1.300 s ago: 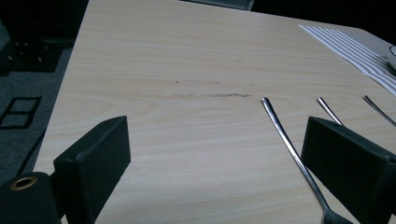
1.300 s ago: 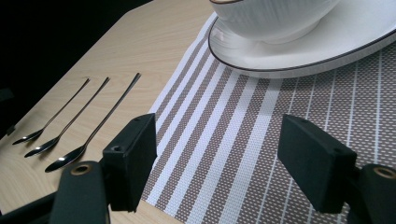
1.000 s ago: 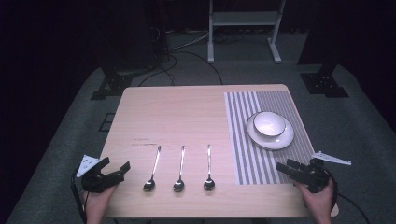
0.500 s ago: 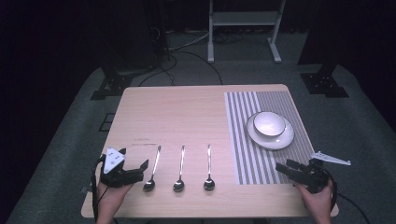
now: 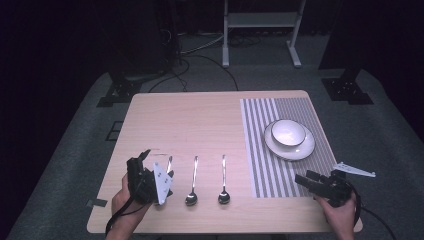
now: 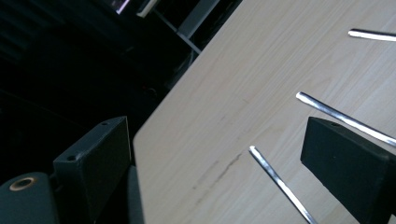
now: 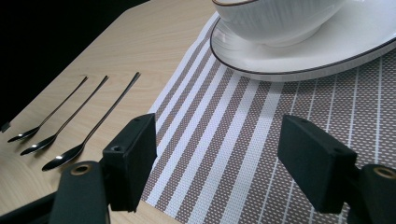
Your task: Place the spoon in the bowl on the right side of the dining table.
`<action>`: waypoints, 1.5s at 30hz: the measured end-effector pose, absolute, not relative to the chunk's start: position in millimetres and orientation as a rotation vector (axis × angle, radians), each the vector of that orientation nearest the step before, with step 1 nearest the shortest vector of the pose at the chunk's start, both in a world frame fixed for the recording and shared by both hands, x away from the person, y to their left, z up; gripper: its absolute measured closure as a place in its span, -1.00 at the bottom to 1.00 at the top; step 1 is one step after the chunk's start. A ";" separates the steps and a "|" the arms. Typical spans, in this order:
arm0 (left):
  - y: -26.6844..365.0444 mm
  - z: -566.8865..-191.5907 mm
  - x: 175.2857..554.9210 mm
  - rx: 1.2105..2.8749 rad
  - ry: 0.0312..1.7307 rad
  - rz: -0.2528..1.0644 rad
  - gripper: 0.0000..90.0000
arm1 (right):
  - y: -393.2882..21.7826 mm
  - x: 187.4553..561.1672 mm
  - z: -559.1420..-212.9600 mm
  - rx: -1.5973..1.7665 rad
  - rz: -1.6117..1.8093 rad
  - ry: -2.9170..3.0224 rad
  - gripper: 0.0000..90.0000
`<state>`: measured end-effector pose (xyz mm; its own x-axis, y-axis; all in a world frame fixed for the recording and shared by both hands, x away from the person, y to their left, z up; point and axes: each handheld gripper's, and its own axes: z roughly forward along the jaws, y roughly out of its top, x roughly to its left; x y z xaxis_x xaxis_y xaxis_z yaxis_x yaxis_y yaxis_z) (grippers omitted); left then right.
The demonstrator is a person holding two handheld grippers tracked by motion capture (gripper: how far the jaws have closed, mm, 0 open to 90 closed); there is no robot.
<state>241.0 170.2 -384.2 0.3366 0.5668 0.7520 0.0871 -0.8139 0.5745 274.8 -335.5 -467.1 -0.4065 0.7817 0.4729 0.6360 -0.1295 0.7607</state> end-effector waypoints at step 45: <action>42.4 -430.6 165.9 2.310 -0.157 1.720 -0.84 | -334.6 275.9 -472.0 1.642 1.573 1.987 -0.40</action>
<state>165.9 42.4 -430.6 0.2948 0.0666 0.9532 -0.2377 -0.9611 0.1406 275.9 -334.6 -472.0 -0.4034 0.7765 0.4842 0.6496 -0.1296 0.7491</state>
